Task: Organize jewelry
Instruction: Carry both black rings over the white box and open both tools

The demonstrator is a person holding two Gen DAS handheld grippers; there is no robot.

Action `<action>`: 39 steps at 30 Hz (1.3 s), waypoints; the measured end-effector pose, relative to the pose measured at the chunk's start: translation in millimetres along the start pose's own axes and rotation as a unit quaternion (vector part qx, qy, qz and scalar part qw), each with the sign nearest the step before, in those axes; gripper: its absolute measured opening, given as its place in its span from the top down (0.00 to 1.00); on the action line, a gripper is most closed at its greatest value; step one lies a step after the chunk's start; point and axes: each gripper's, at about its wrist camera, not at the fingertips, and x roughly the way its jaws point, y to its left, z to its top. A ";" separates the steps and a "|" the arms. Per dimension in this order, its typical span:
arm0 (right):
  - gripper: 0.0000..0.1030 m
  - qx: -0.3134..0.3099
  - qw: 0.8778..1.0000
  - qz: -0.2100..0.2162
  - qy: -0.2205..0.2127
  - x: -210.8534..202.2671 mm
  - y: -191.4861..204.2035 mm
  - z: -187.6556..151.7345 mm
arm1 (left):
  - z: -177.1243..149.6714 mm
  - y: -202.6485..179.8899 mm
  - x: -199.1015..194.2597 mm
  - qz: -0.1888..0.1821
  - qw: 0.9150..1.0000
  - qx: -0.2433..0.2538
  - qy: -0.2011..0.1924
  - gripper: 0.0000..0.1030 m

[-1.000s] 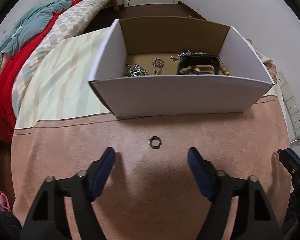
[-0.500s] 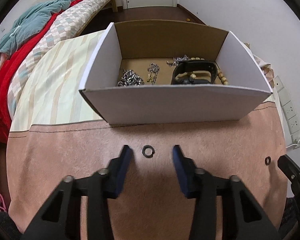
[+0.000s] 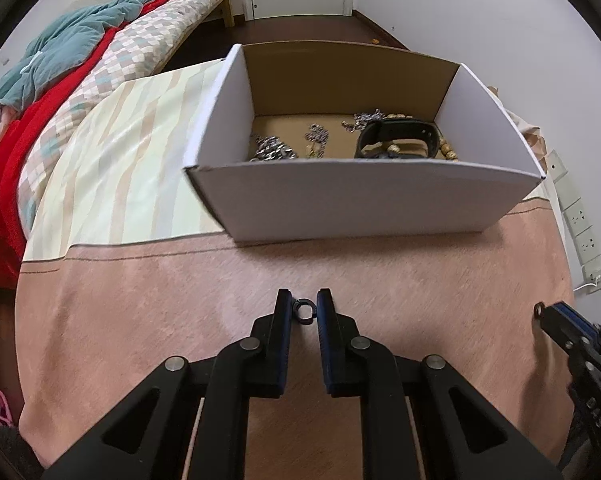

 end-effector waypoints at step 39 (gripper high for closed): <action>0.88 -0.019 0.989 0.150 -0.004 -1.6 59.2 159.8 | 141.1 25.8 -28.8 -0.081 0.997 -0.013 0.002 0.90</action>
